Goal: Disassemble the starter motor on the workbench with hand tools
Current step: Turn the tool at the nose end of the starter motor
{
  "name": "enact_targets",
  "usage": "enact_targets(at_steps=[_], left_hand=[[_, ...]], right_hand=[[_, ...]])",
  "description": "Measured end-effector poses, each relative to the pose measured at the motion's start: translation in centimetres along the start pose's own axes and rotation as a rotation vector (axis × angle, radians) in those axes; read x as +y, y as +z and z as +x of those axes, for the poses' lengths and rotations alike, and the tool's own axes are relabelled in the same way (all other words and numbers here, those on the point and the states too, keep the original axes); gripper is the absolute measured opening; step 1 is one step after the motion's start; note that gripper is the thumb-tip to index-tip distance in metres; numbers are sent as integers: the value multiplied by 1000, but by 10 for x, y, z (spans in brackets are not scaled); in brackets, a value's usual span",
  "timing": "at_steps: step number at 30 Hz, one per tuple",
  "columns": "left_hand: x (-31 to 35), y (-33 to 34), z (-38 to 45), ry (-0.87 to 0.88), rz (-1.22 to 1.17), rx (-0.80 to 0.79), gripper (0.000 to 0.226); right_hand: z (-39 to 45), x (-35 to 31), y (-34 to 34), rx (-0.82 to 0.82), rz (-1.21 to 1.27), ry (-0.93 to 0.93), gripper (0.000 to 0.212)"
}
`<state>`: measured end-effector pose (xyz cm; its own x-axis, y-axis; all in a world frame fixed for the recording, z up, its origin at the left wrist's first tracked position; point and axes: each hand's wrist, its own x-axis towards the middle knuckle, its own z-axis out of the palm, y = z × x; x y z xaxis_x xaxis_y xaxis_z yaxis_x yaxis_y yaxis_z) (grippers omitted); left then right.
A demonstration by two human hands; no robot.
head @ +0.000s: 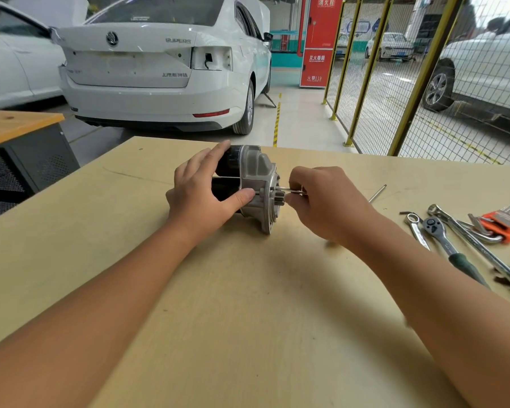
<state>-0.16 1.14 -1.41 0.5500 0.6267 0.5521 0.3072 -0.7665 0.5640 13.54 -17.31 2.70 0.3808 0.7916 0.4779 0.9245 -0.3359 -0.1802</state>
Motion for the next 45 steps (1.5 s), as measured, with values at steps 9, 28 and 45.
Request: enact_targets(at_steps=[9,28,45], left_hand=[[3,1,0,-11,6,12,82],[6,-1,-1,-22,-23,3,84],[-1,4,3,21,-63,18,90]], right_hand=[[3,-8,12,17,504,301,16],[-2,-23,30,104,441,229,13],[-4,-33,31,136,529,444,24]])
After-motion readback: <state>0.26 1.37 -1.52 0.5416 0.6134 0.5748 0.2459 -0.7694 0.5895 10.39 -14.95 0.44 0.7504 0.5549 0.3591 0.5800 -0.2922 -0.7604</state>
